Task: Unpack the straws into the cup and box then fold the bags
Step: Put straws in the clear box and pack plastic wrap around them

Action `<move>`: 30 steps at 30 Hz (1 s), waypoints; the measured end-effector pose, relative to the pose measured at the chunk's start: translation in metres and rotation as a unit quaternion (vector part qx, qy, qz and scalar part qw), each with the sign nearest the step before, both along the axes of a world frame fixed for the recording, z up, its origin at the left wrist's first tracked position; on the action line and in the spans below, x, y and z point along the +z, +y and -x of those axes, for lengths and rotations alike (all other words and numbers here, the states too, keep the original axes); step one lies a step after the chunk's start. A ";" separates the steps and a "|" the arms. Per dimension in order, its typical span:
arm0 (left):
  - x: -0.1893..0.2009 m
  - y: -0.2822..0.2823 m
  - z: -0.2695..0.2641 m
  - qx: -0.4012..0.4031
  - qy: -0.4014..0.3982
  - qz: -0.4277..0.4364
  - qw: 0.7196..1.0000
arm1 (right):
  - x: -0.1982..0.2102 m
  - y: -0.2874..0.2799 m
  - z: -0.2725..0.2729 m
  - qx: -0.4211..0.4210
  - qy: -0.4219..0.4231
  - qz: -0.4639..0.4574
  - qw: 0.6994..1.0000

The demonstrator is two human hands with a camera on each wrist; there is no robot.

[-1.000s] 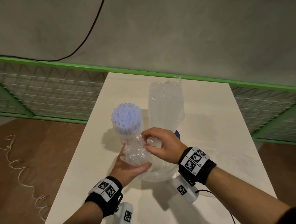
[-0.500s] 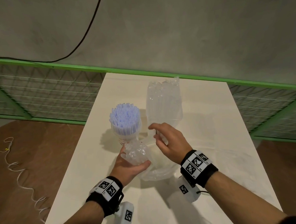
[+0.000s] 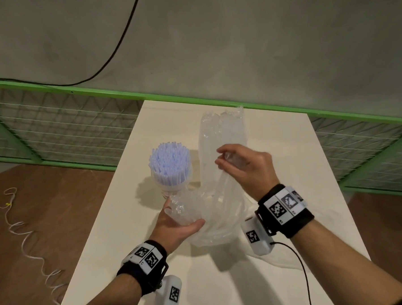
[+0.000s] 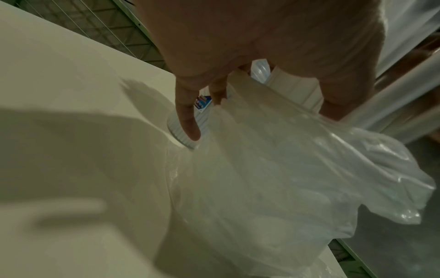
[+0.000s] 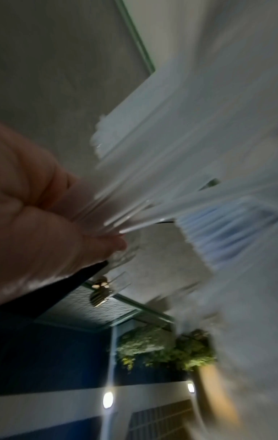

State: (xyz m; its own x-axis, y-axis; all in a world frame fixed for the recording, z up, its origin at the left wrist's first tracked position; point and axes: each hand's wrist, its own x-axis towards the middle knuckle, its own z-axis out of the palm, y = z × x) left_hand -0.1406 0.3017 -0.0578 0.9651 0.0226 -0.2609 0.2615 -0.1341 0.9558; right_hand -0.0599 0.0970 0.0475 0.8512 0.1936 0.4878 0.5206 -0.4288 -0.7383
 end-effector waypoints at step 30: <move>0.019 -0.005 0.004 0.018 0.044 0.011 0.999 | 0.039 -0.024 -0.116 0.051 -0.085 0.292 0.951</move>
